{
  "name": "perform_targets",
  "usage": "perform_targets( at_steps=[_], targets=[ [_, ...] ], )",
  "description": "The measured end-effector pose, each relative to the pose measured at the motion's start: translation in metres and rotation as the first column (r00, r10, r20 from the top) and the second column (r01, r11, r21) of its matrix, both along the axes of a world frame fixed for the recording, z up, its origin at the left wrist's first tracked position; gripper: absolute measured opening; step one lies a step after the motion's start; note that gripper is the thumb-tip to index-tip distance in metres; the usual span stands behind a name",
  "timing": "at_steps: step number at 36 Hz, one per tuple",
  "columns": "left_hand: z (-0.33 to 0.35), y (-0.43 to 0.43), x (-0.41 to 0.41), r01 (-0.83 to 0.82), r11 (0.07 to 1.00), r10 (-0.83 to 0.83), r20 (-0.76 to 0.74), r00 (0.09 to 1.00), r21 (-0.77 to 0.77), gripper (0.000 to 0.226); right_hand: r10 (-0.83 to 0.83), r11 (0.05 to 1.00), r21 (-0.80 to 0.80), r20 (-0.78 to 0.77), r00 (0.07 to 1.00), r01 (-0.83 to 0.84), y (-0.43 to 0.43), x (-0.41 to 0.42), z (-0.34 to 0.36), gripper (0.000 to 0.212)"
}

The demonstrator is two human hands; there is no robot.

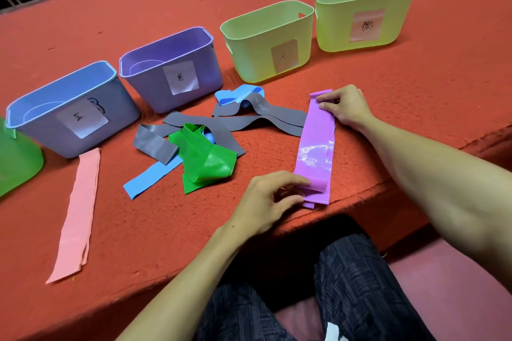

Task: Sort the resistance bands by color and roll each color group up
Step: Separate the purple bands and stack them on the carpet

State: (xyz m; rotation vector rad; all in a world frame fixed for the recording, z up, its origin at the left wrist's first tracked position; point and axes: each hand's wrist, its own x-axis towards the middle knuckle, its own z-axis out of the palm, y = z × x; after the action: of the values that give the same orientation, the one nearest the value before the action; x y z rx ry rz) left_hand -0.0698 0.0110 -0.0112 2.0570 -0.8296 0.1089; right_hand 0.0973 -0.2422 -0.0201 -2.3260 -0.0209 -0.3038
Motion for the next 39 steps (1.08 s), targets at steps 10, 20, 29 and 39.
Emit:
perform_targets(
  at_steps=[10,20,29,39],
  targets=[
    [0.009,0.001,-0.003,-0.033,0.992,0.024,-0.075,0.997,-0.119,0.028,0.035,0.999,0.02,0.041,0.999,-0.036,0.001,-0.004,0.002,0.019],
    [0.014,0.017,0.002,0.054,0.997,-0.062,0.181,0.981,0.048,0.046,0.045,0.999,0.028,0.056,0.997,-0.047,0.0,-0.003,0.0,0.019],
    [0.002,0.017,-0.003,0.042,0.994,-0.063,0.223,0.973,0.098,0.028,0.012,1.0,-0.01,0.032,0.999,-0.012,0.001,-0.004,0.003,0.019],
    [0.002,0.014,-0.002,0.033,0.997,-0.045,0.201,0.979,0.064,0.014,0.019,1.0,0.004,0.036,0.999,-0.02,0.001,-0.004,0.001,0.019]
  ],
)
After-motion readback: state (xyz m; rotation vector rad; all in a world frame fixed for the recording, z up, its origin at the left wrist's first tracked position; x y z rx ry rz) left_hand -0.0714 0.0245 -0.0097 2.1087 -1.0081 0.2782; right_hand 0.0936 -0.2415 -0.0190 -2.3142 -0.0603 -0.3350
